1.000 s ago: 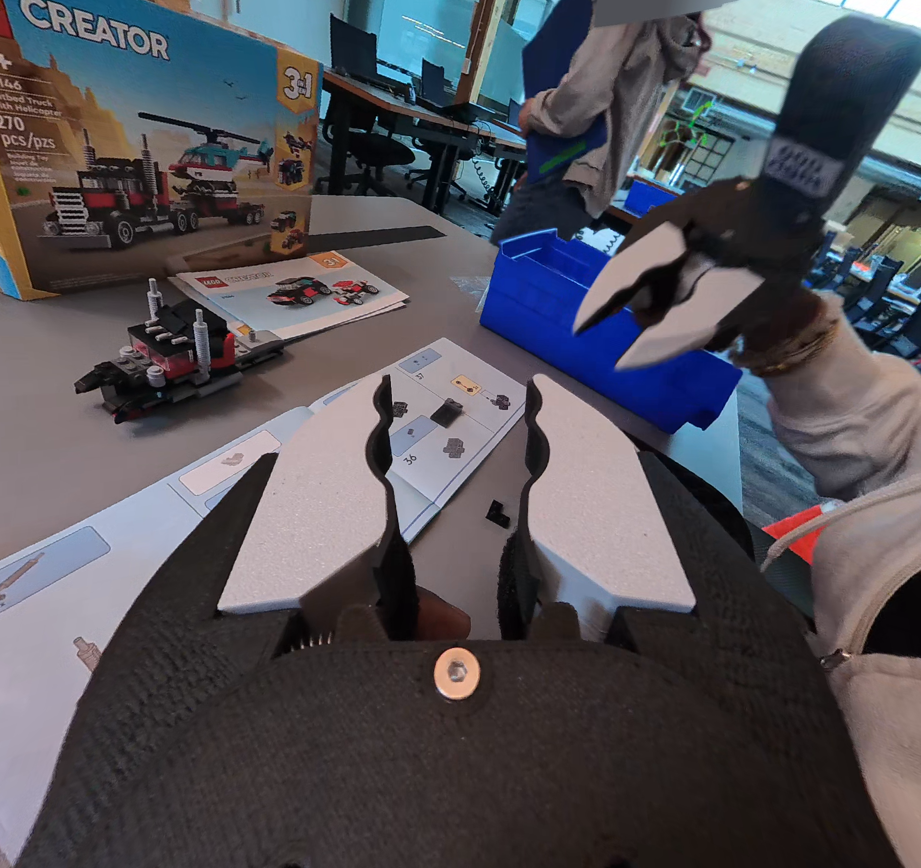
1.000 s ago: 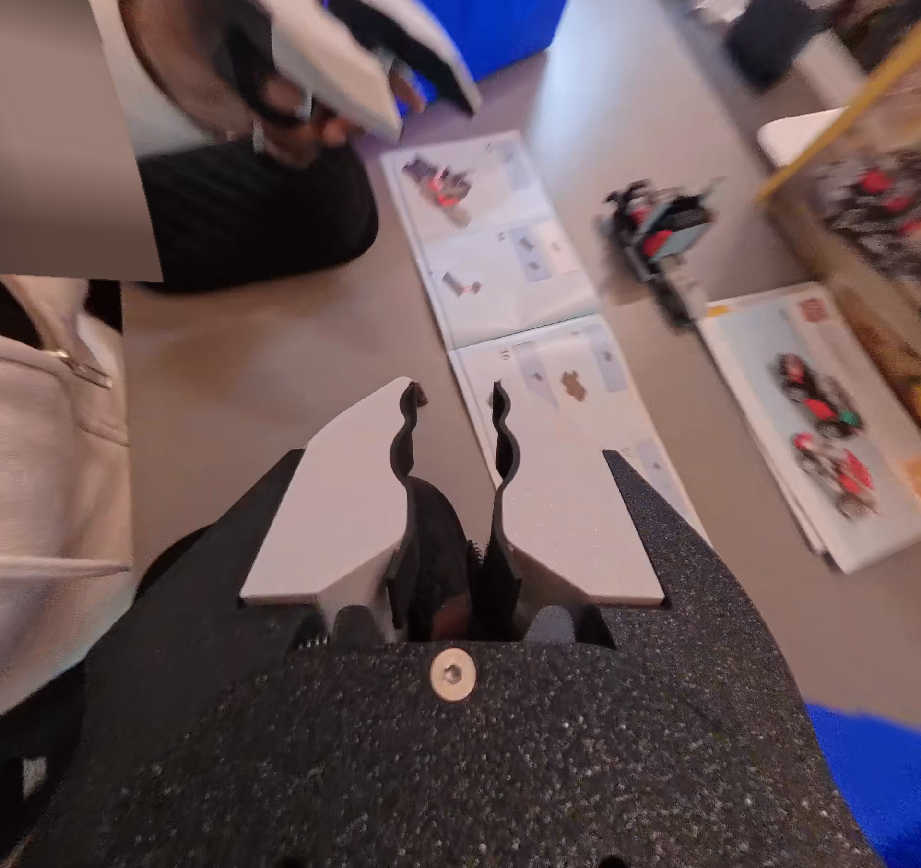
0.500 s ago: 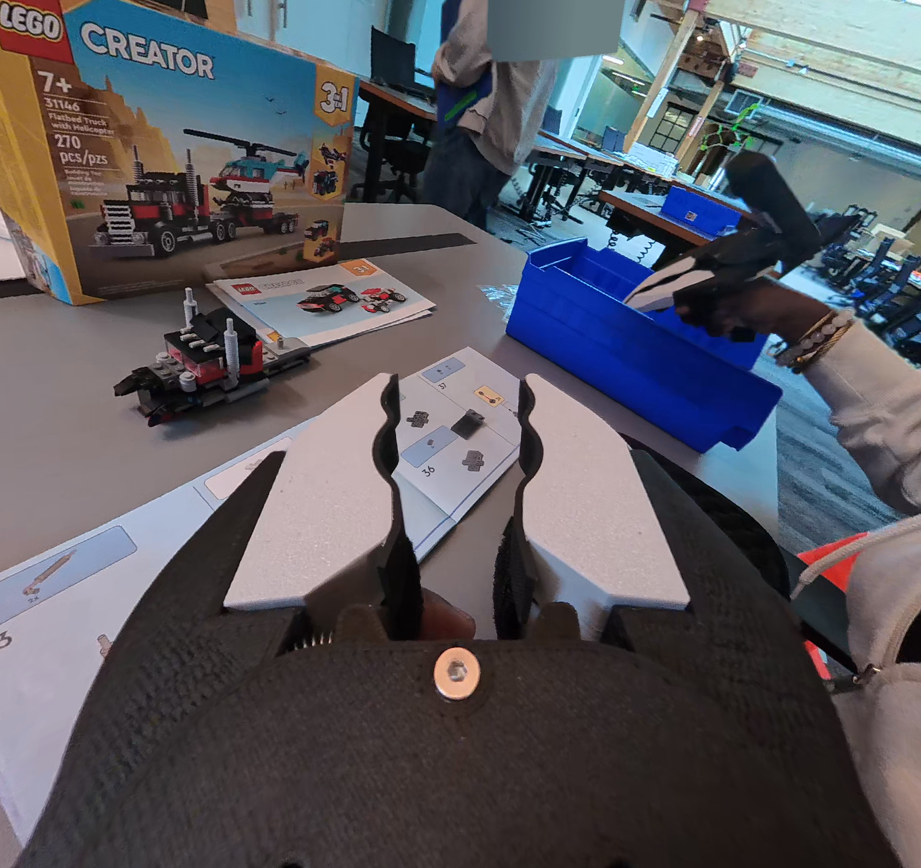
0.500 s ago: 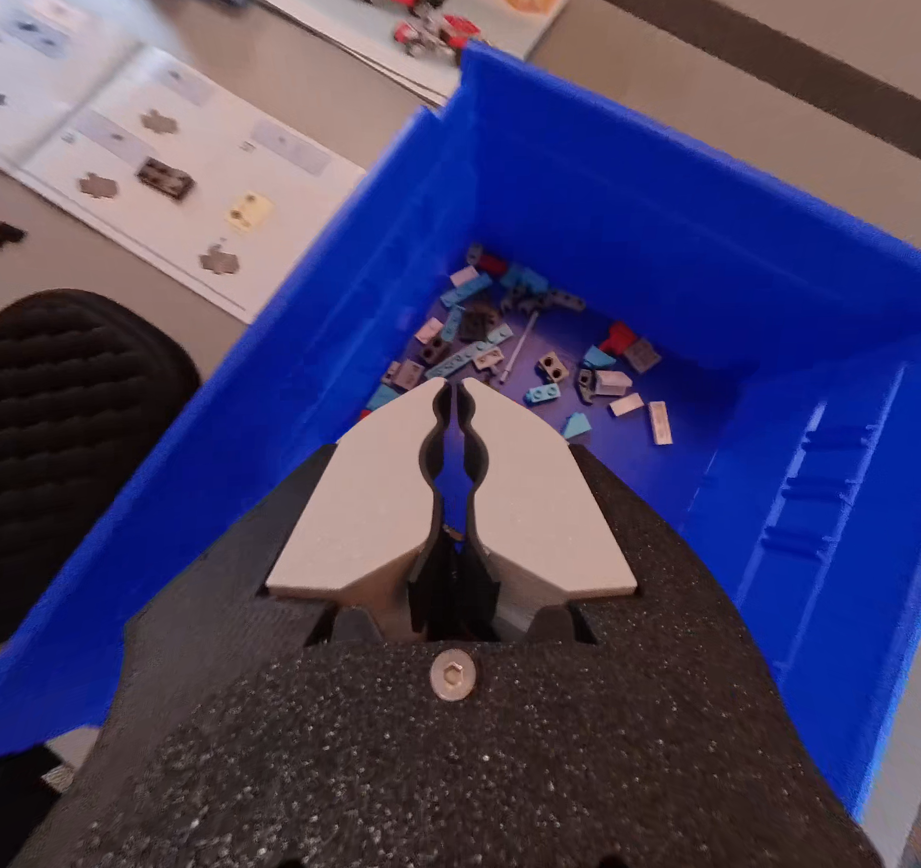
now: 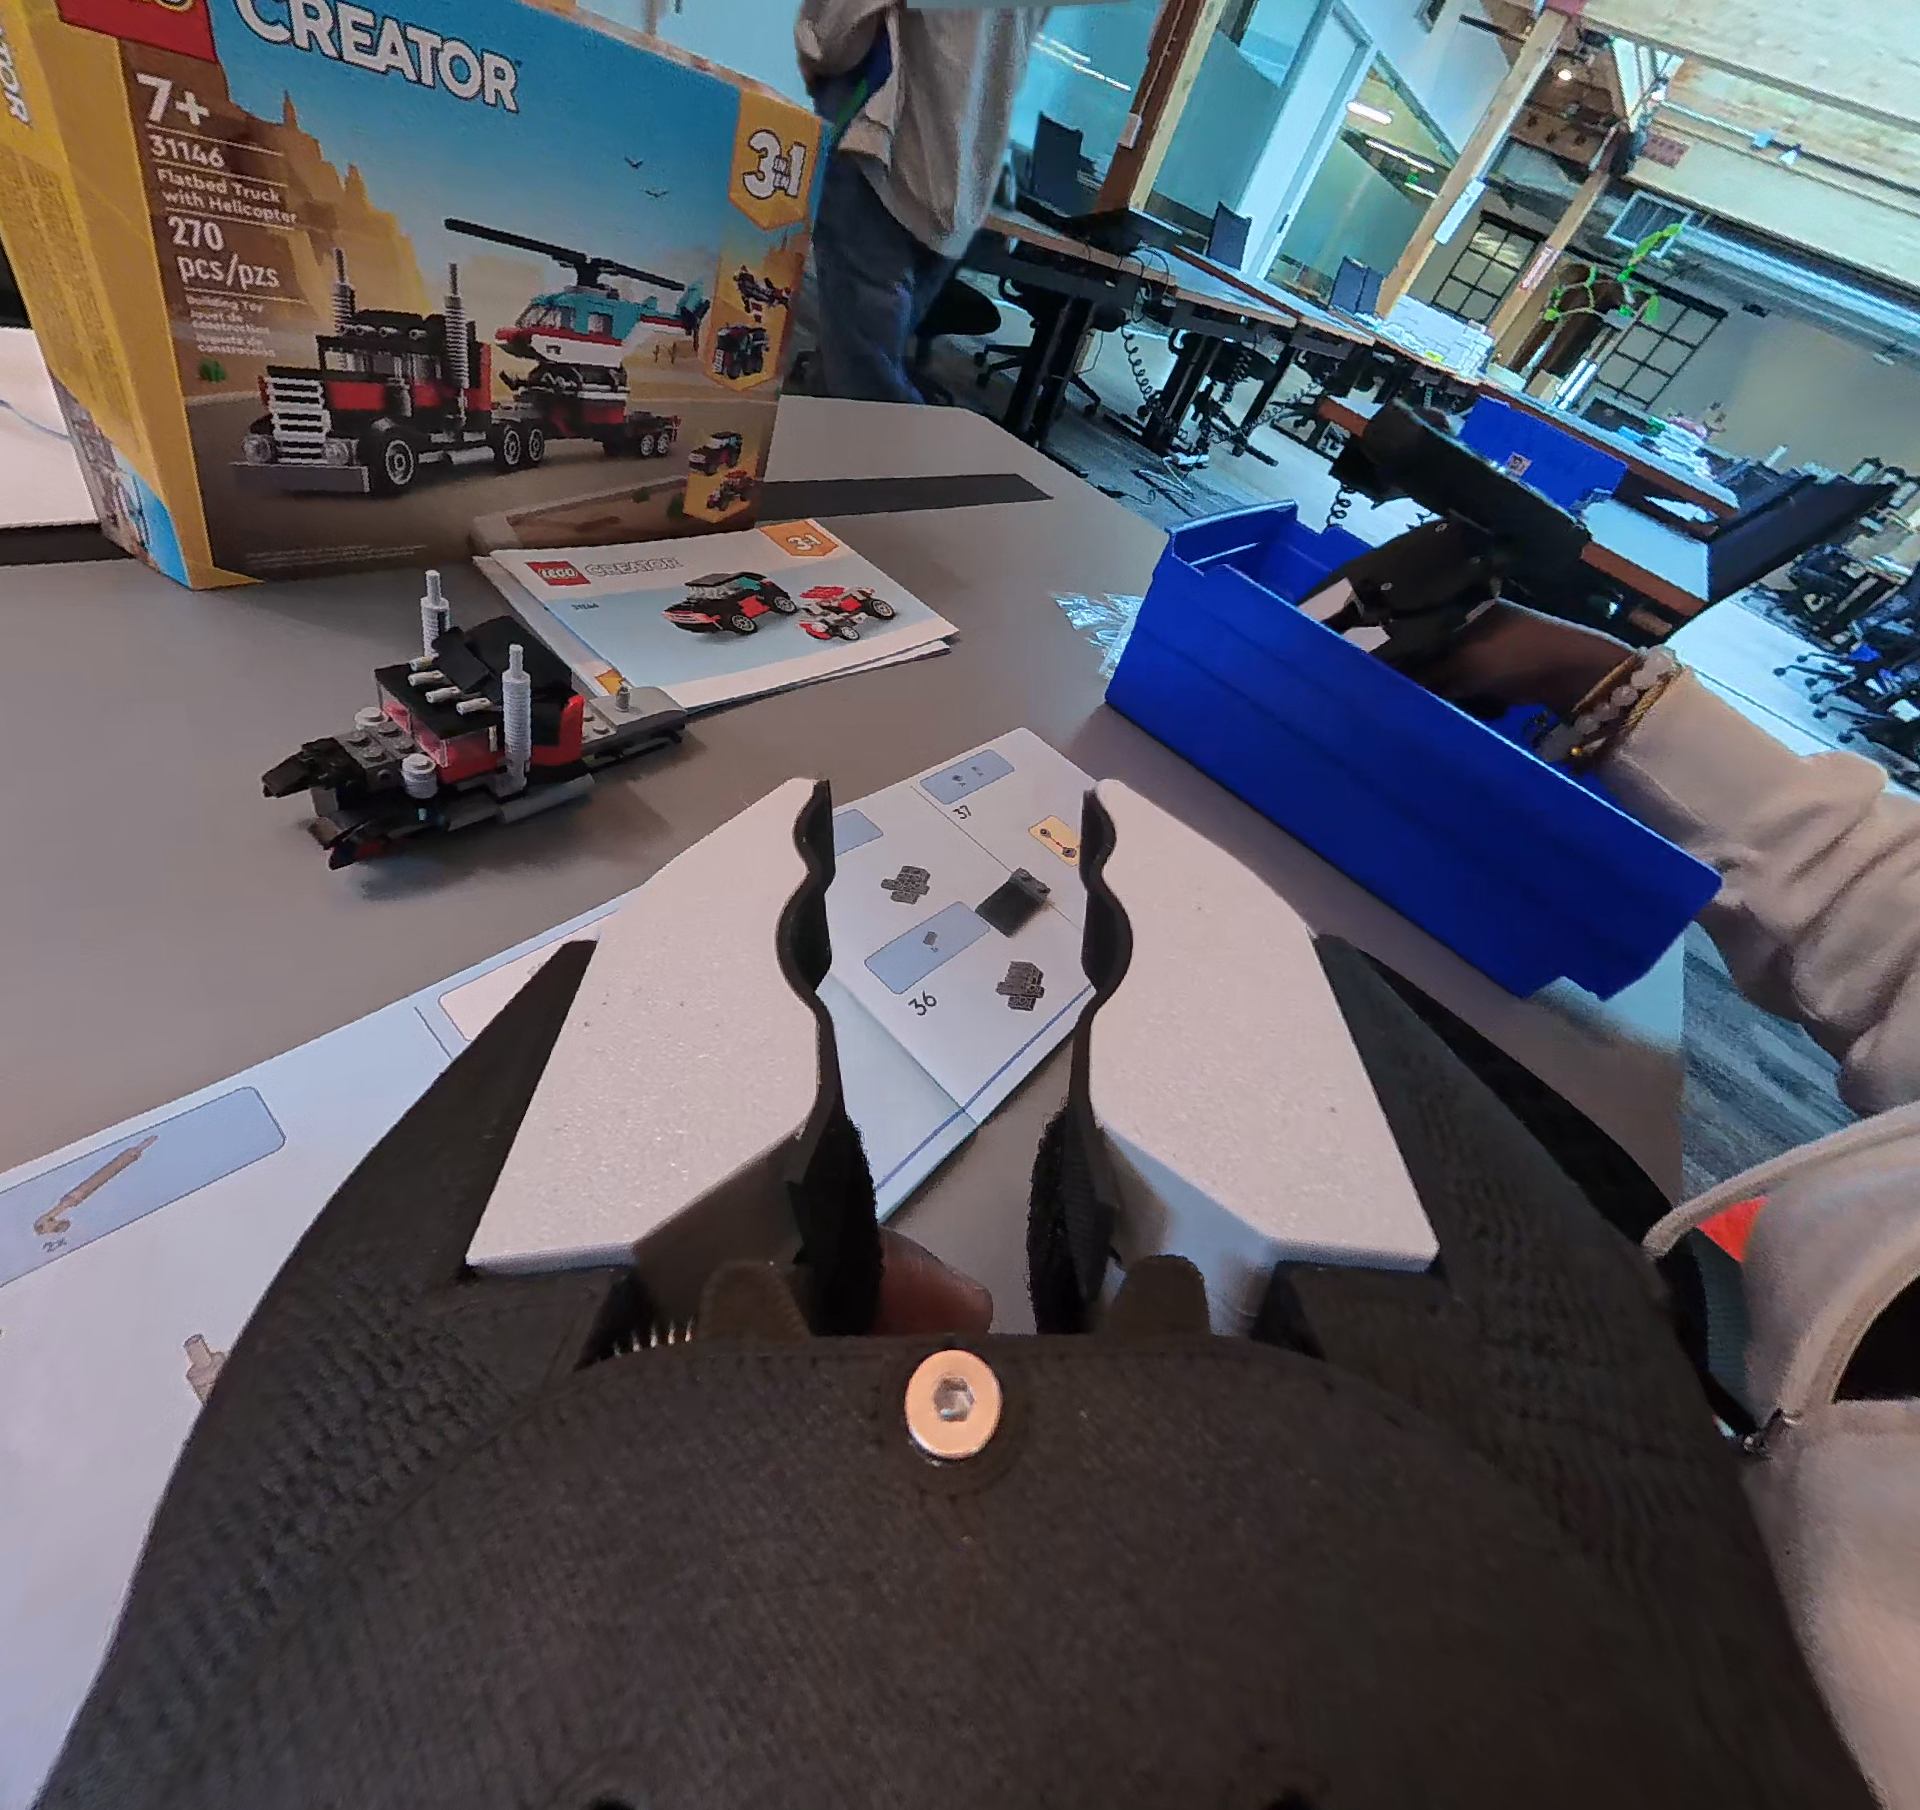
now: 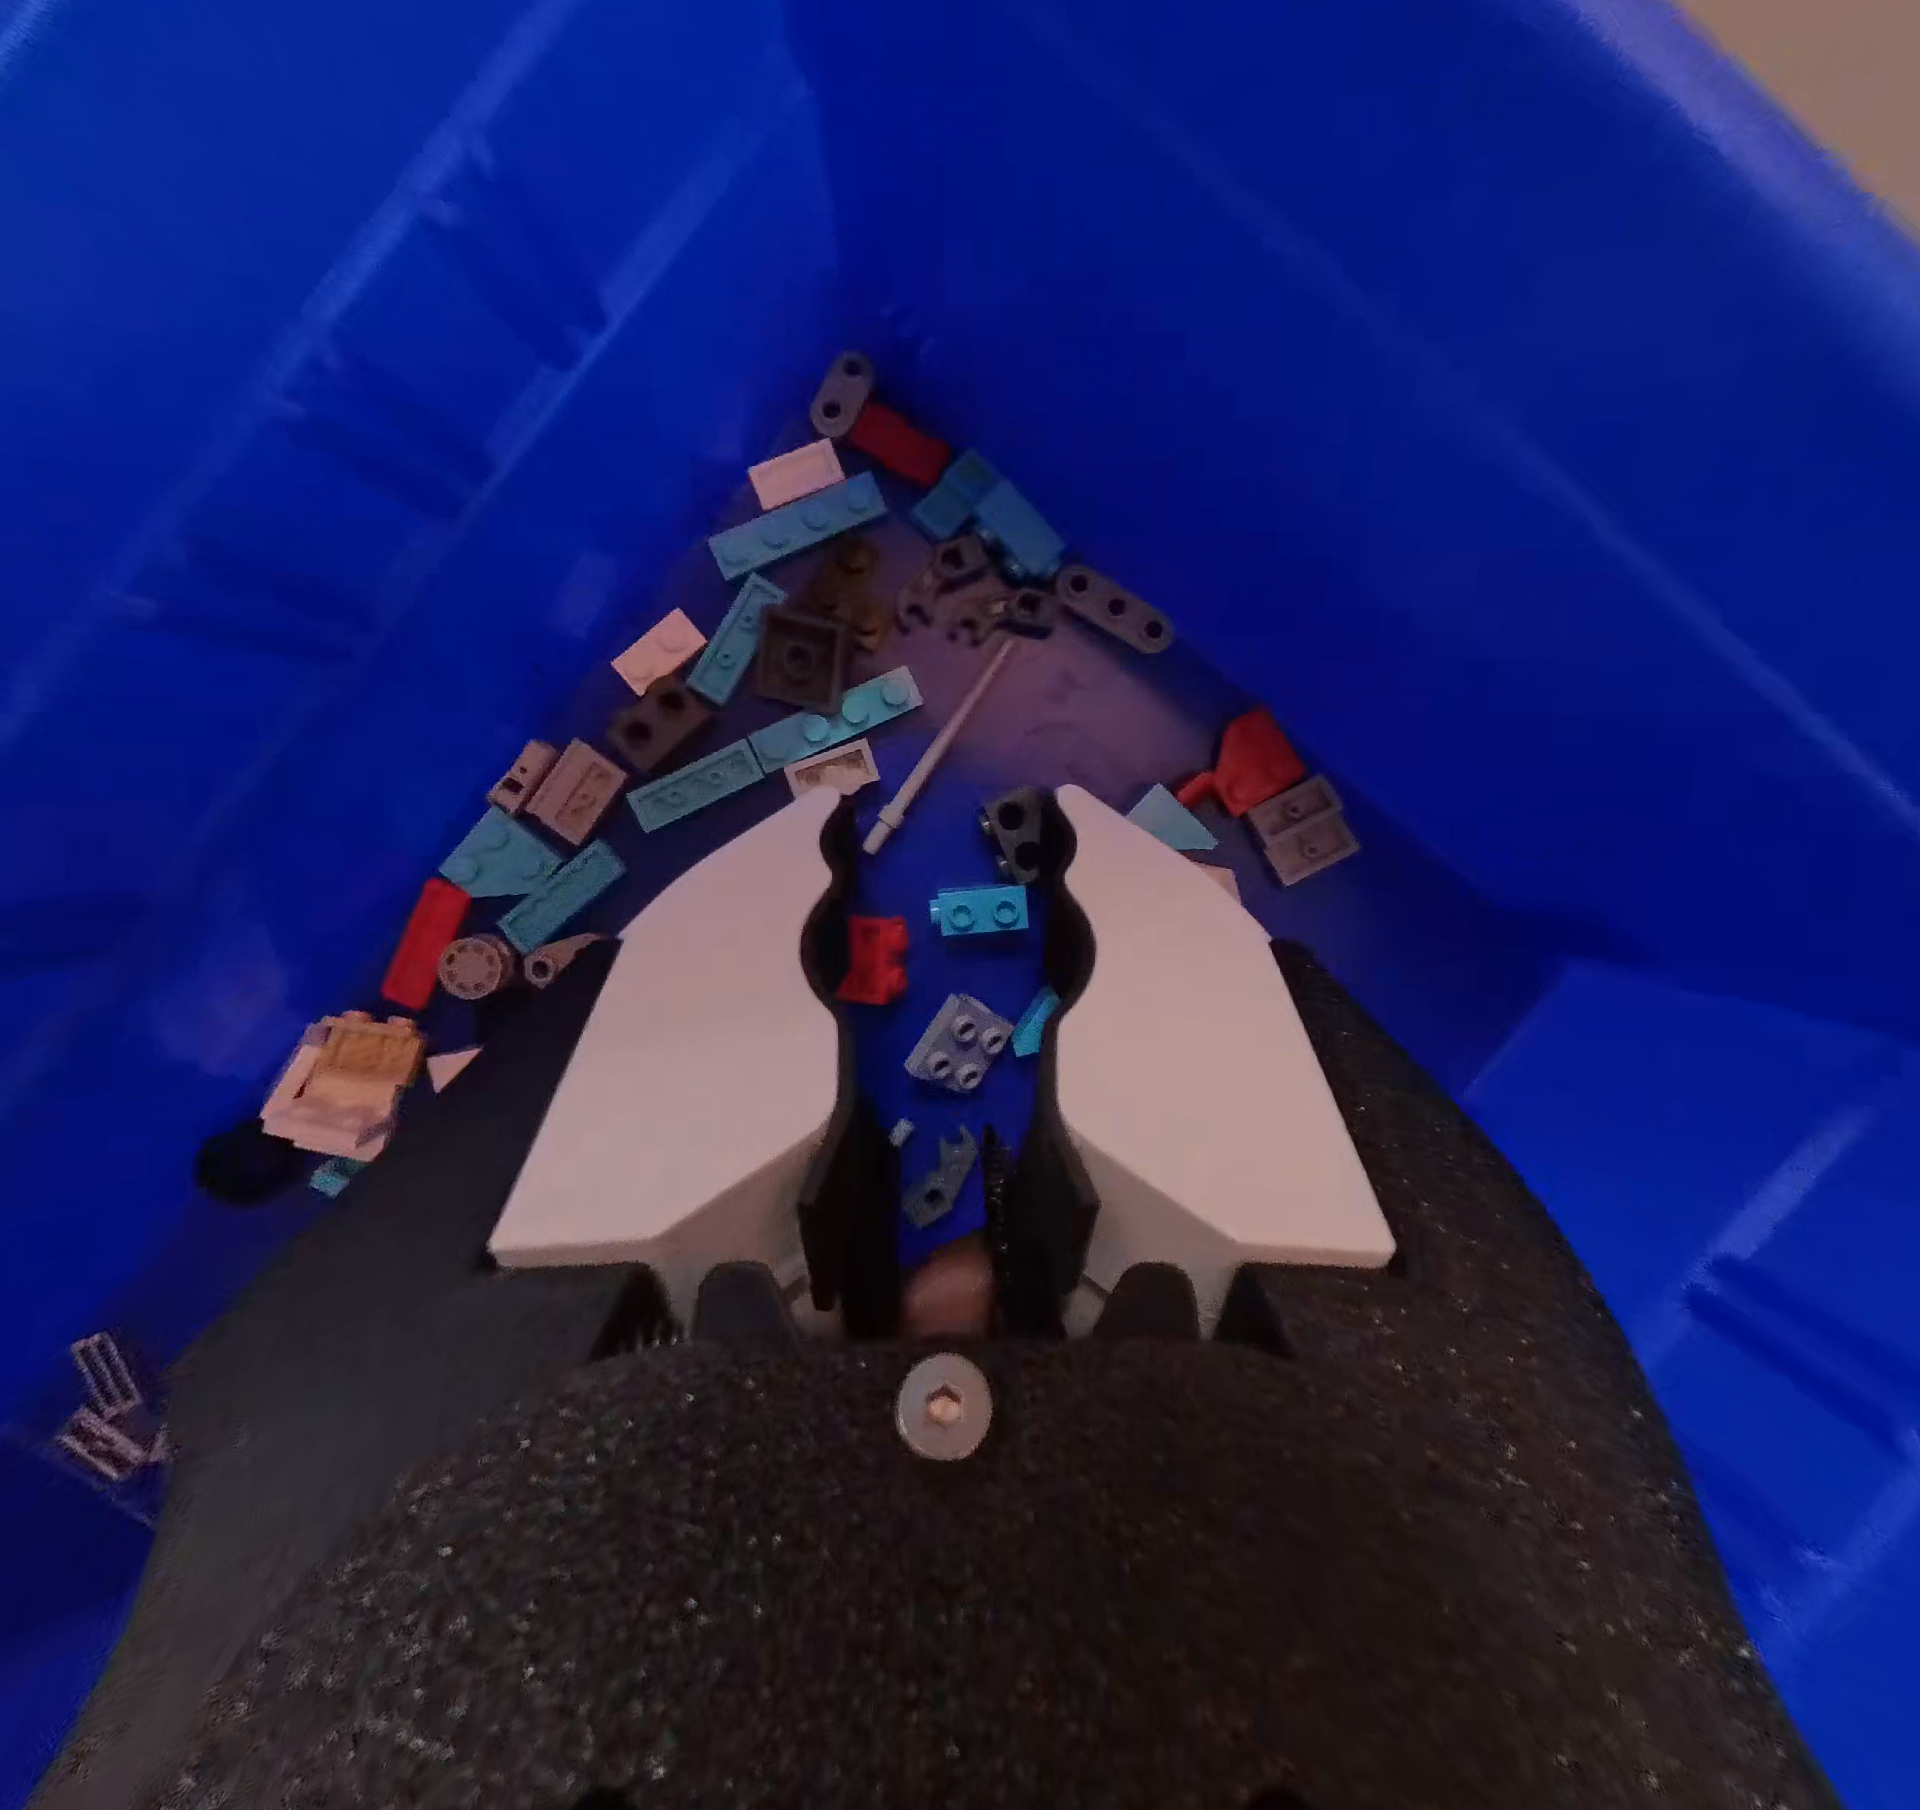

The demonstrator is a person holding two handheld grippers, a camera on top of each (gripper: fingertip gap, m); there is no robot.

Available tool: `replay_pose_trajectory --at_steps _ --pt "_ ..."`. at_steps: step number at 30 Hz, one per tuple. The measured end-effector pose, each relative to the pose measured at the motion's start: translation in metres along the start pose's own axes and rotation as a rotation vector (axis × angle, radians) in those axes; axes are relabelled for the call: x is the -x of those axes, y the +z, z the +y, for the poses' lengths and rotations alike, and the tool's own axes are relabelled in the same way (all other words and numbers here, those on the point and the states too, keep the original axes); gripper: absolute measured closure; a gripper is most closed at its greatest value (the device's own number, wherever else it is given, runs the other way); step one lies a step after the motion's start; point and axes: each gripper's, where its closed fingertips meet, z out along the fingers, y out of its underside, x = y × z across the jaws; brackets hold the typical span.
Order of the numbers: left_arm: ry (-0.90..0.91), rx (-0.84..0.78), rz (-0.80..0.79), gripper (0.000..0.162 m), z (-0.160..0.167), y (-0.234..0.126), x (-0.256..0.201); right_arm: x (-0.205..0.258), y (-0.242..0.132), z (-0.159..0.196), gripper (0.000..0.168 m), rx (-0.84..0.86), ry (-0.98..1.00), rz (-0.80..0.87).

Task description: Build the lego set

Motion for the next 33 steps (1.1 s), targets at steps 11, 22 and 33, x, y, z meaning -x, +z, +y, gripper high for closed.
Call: replay_pose_trajectory --at_steps 11,22,33 --pt "0.0 0.019 0.004 0.117 0.0 0.006 0.005 0.021 -0.022 -0.007 0.143 -0.094 -0.032 -0.148" --pt "0.007 0.012 0.002 0.119 -0.001 0.01 0.006 0.022 0.016 -0.017 0.164 -0.034 -0.119 -0.083" --pt "0.003 0.001 0.009 0.119 -0.004 0.008 0.008 0.018 0.018 -0.026 0.15 -0.032 -0.263 -0.087"
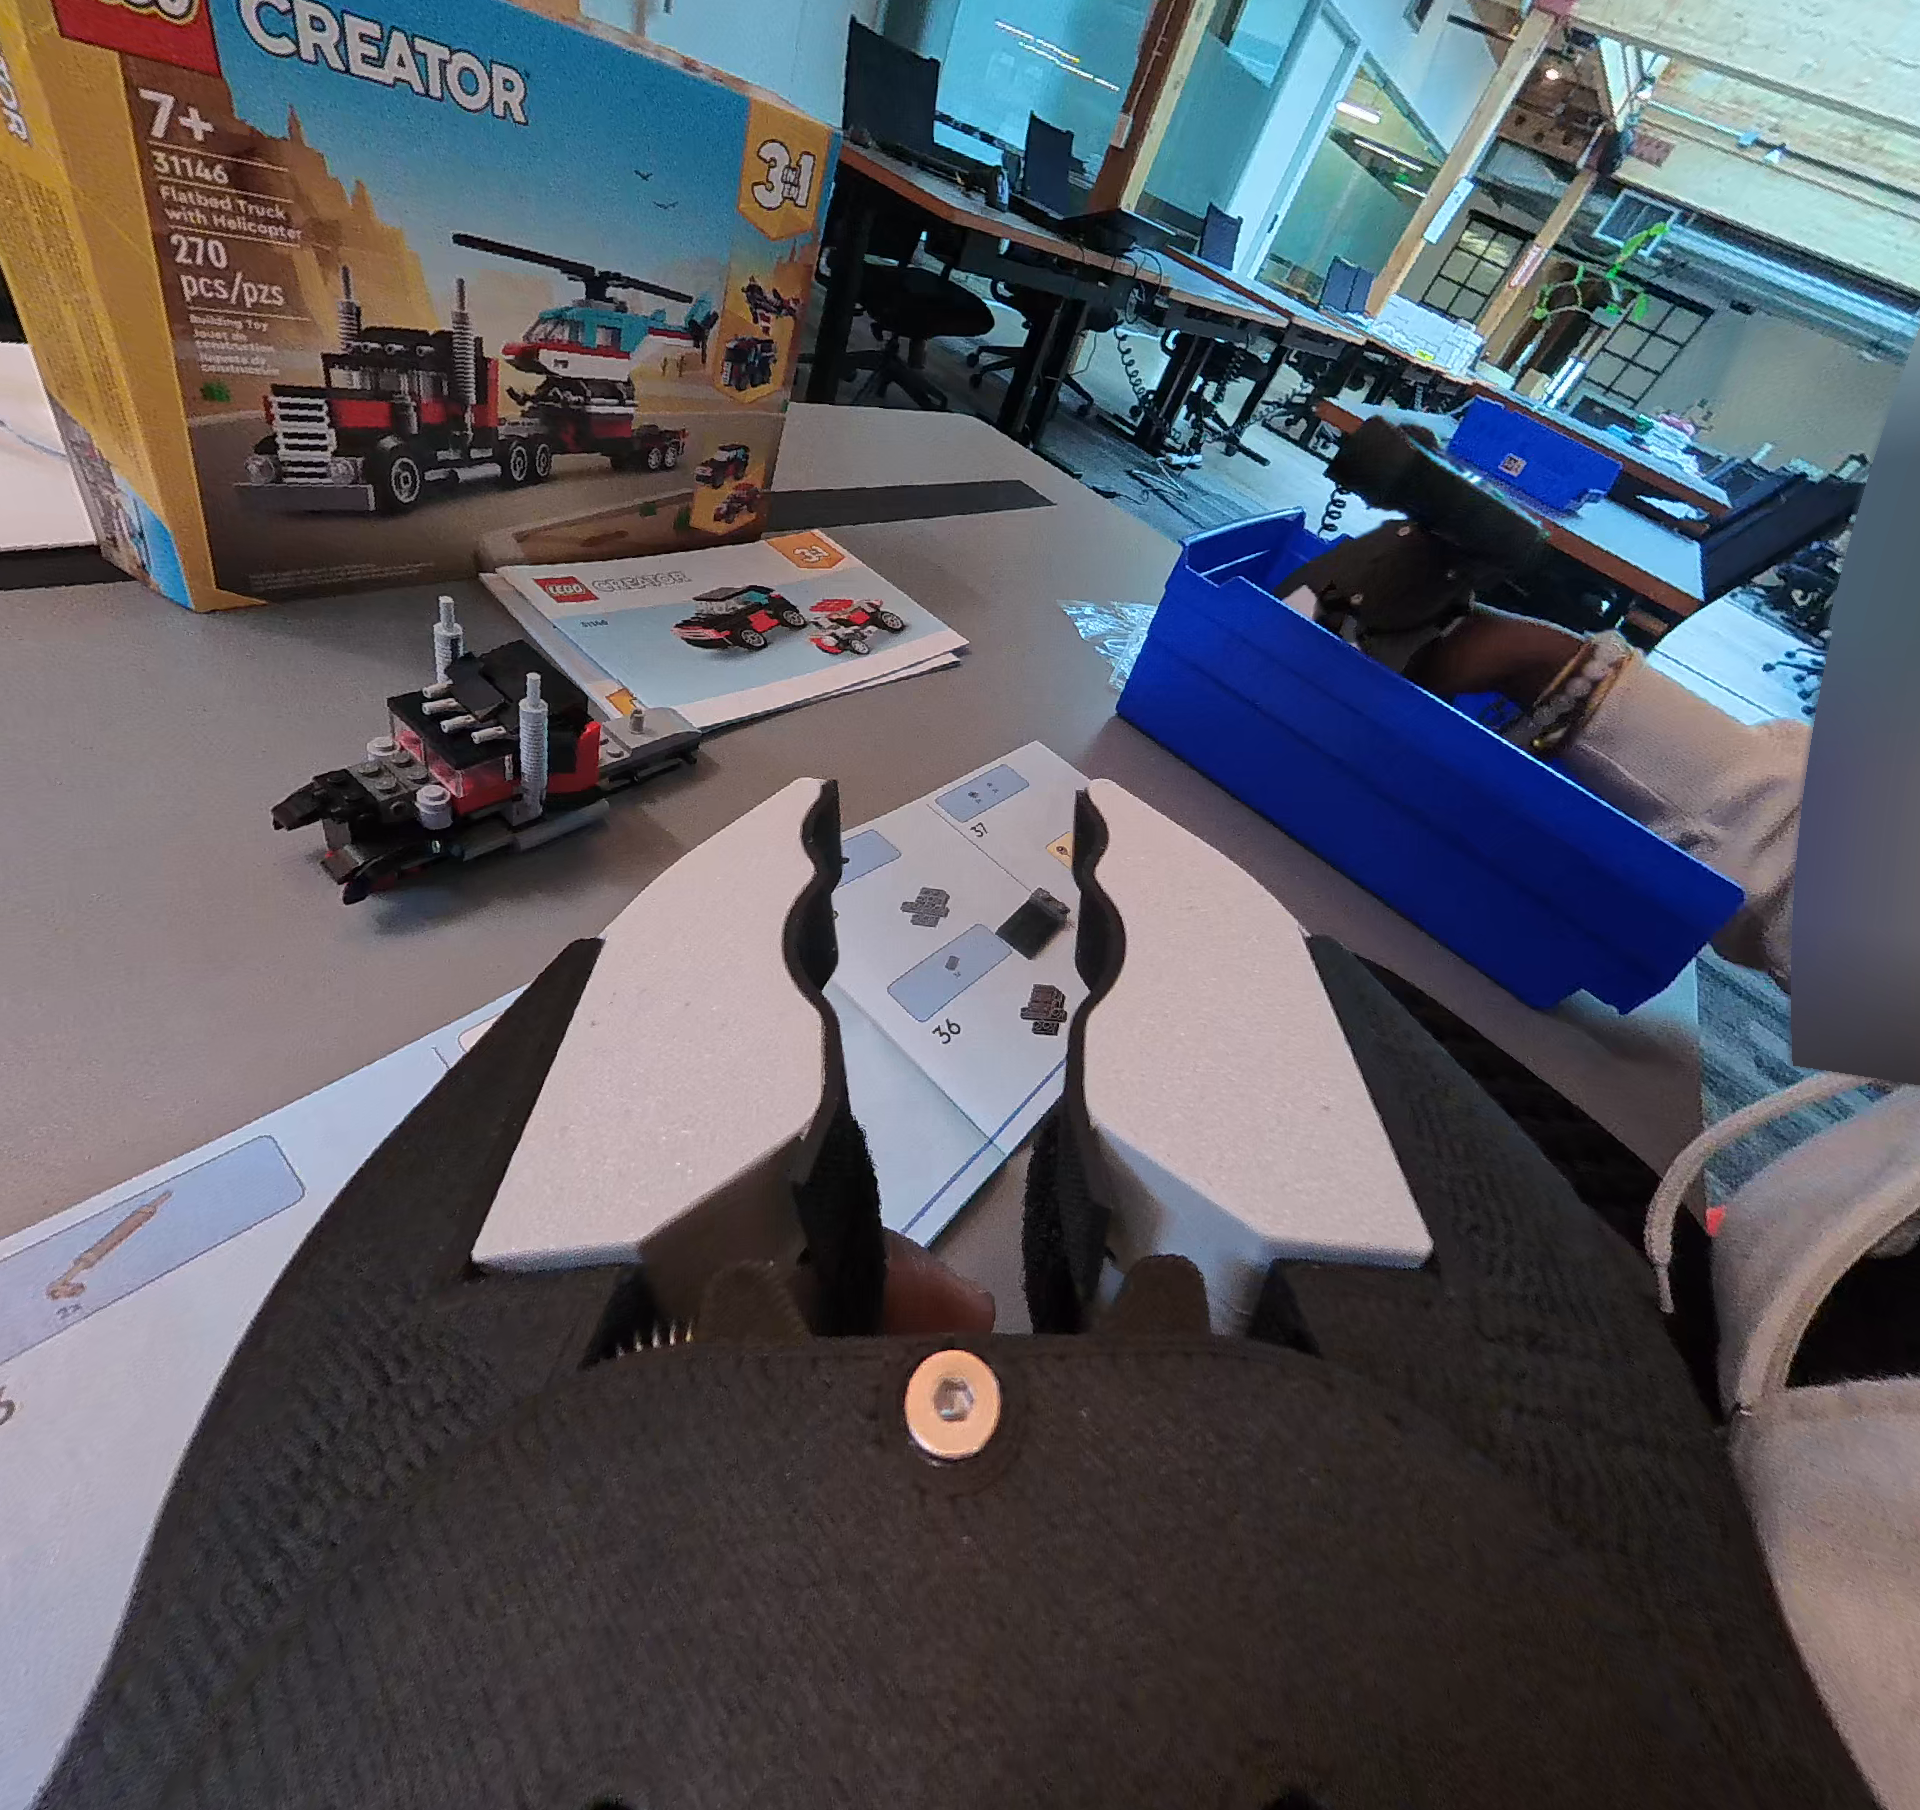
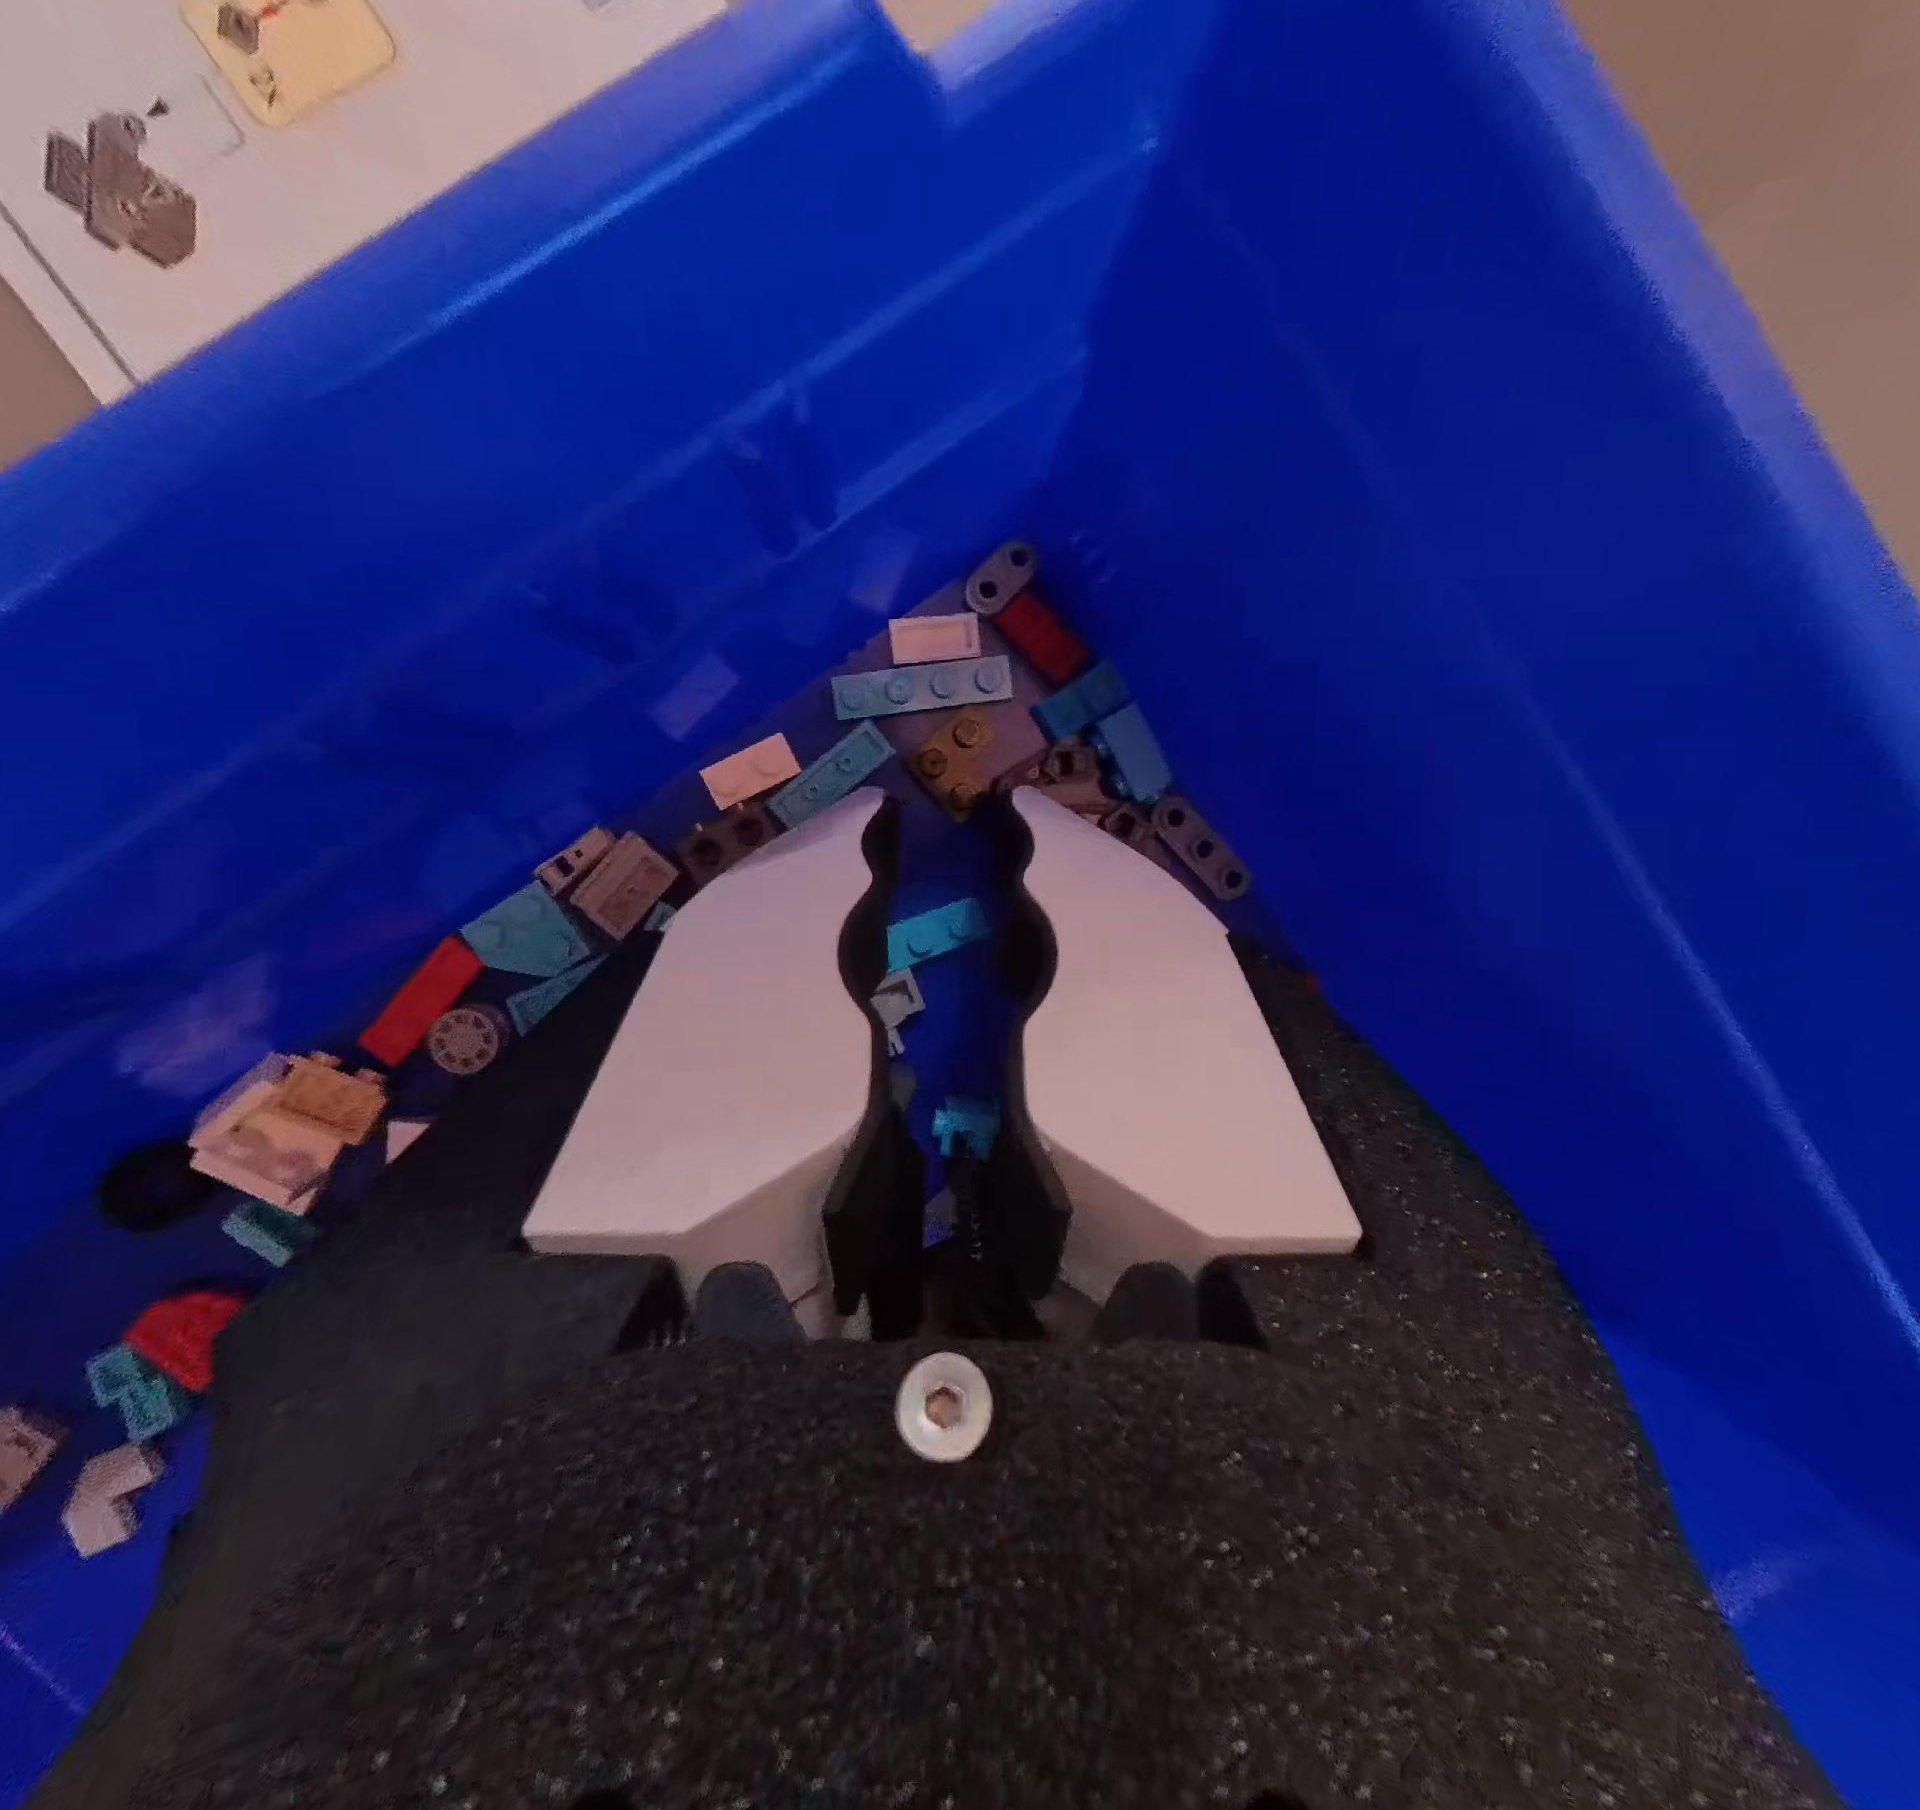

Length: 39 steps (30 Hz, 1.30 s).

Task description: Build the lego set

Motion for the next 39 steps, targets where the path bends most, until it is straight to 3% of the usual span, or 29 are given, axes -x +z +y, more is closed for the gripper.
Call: replay_pose_trajectory --at_steps 3,18,22,27,32,35,39 --pt "0.003 0.003 -0.001 0.119 0.001 -0.001 0.0 -0.001 0.002 -0.004 0.143 0.004 -0.082 0.001" --pt "-0.009 0.003 -0.004 0.119 0.003 -0.007 0.004 -0.002 -0.002 -0.004 0.143 0.069 -0.279 -0.085" --pt "-0.02 0.004 0.006 0.119 0.003 -0.006 0.004 0.003 0.002 -0.002 0.143 0.059 -0.267 -0.134" --pt "-0.018 0.008 0.021 0.119 0.002 -0.002 0.001 0.004 0.005 -0.001 0.155 0.075 -0.171 -0.195" --pt "-0.011 0.009 0.026 0.119 0.003 -0.002 -0.002 0.002 0.004 -0.002 0.159 0.06 -0.184 -0.154" --pt "-0.007 0.011 0.043 0.119 0.002 -0.003 -0.005 0.001 -0.012 -0.012 0.159 -0.028 -0.143 -0.098" --pt "0.014 0.027 0.081 0.119 0.002 -0.006 -0.011 0.01 -0.065 -0.037 0.16 -0.143 -0.095 0.004"
